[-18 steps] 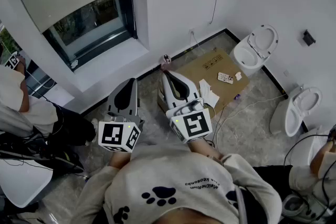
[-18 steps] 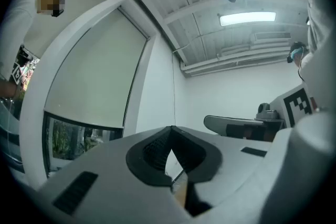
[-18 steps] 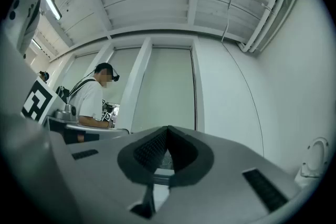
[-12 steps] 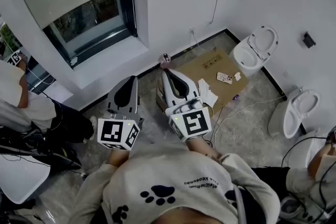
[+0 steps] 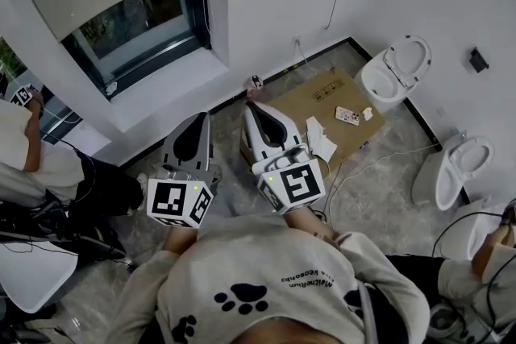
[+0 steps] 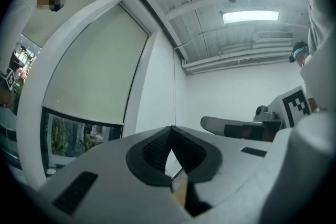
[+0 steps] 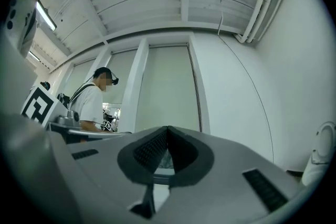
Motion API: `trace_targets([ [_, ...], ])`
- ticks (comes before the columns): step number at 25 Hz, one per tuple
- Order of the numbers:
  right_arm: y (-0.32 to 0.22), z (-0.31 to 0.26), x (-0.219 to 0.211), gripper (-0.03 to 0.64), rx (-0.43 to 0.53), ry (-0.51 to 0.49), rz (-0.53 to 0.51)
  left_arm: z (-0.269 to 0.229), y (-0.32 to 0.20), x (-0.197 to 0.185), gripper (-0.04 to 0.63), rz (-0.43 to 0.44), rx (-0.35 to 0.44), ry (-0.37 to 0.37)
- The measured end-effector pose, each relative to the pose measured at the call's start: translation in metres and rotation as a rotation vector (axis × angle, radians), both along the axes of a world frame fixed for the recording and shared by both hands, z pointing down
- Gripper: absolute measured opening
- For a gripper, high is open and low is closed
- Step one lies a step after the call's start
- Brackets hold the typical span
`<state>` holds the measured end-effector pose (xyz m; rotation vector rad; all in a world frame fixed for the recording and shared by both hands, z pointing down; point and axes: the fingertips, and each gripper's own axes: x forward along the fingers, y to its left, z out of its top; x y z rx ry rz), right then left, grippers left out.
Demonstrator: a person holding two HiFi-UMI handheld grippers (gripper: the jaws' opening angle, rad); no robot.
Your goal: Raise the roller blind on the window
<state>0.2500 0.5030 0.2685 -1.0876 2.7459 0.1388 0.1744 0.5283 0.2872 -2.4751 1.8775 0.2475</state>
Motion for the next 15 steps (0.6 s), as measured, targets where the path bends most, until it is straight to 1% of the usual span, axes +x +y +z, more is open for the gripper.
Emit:
trace_targets([
  [6,-0.041,0.009,-0.021,0.009,-0.032,0.029,0.015,0.009,-0.041,-0.022,0.006,0.017,-0.019,0.023],
  [10,-0.082,0.011,-0.045,0.009,-0.037,0.04,0.031,0.016,-0.085,-0.048,0.006,0.035,-0.041,0.048],
  [13,-0.118,0.003,-0.061,0.009,-0.021,0.031,0.049,0.01,-0.122,-0.068,0.006,0.054,-0.033,0.051],
  [15,-0.143,0.0,-0.07,0.009,-0.031,0.032,0.08,0.005,-0.146,-0.081,0.006,0.077,-0.027,0.05],
])
